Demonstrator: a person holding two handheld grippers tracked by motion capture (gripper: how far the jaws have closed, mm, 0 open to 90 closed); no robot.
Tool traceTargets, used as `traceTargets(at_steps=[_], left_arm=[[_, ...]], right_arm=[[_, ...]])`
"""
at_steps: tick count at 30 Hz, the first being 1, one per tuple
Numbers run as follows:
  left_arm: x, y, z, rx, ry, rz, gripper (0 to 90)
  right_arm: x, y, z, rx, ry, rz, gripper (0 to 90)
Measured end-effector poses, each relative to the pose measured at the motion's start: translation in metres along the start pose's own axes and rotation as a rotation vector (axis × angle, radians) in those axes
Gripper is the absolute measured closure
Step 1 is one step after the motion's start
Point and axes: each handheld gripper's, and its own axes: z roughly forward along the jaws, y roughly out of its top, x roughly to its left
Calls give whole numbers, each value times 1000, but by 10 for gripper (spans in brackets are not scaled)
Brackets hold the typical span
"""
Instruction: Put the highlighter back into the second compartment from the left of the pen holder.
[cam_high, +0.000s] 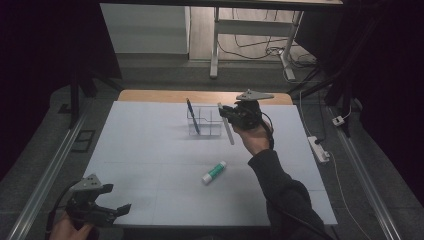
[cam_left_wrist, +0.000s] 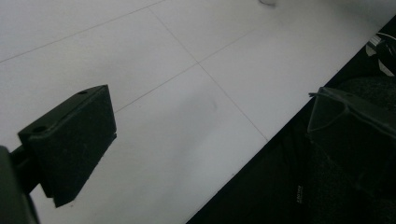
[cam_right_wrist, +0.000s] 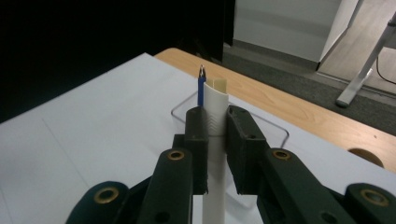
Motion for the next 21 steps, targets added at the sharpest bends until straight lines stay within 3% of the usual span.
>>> traceTargets(at_steps=[15, 21], left_arm=[[1, -1, 0, -1, -9, -2, 13], [1, -1, 0, -1, -12, -3, 12]], right_arm=[[-4, 19, 39, -65, -14, 17, 784], [-7, 24, 52, -79, -26, -2, 784]])
